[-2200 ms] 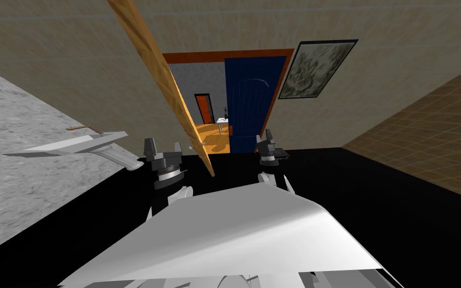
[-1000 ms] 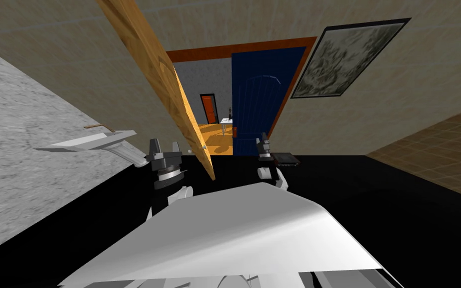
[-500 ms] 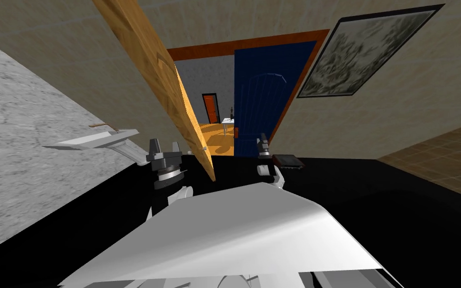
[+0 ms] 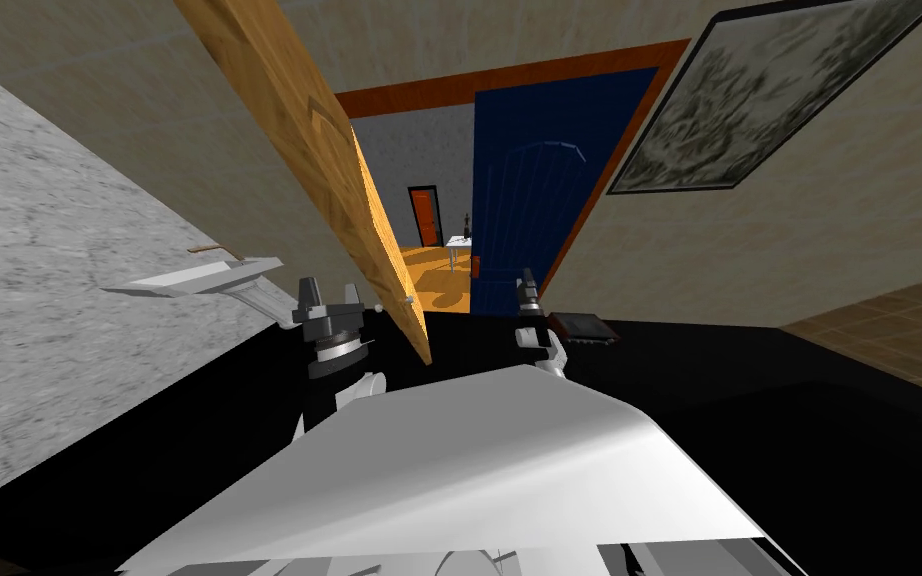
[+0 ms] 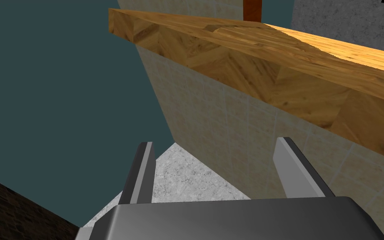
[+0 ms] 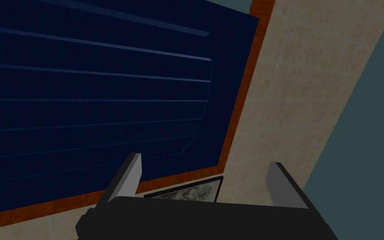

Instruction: Pull the door open

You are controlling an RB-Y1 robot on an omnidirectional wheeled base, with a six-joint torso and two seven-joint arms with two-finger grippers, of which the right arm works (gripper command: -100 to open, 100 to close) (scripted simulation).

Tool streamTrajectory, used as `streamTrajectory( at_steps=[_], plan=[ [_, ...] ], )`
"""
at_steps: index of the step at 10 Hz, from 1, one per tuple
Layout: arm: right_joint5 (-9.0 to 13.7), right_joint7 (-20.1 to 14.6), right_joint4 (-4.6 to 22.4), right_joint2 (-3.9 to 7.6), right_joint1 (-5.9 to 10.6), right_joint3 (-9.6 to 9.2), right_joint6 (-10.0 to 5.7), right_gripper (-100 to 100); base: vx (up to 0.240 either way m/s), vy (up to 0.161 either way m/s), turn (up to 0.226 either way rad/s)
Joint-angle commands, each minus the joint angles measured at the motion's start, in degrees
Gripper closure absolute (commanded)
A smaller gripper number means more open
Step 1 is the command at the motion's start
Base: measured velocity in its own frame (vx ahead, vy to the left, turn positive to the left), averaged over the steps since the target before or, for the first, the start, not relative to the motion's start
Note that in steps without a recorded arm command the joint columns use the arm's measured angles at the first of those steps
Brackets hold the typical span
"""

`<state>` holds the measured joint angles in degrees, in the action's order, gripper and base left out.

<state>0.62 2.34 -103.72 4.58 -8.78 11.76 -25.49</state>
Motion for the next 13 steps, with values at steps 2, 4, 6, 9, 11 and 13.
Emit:
streamTrajectory(
  at_steps=[2,4,6,9,11,13],
  plan=[
    [-0.08,1.38,4.51,-0.14,3.05,2.21,-0.33,-100,0.062,-0.012,0.069],
    [-0.08,1.95,7.11,-0.15,4.36,3.25,-0.51,-100,0.057,-0.017,0.039],
    [-0.09,2.52,9.27,-0.16,5.66,4.29,-0.69,-100,0.073,-0.022,0.056],
    [-0.1,4.28,15.09,-0.34,9.69,7.51,-1.24,-100,0.074,-0.019,0.076],
    [-0.11,4.87,18.14,-0.41,11.03,8.58,-1.42,-100,0.056,-0.018,0.043],
    [-0.11,5.46,20.36,-0.52,12.38,9.66,-1.61,-100,0.07,-0.022,0.059]
  ],
)
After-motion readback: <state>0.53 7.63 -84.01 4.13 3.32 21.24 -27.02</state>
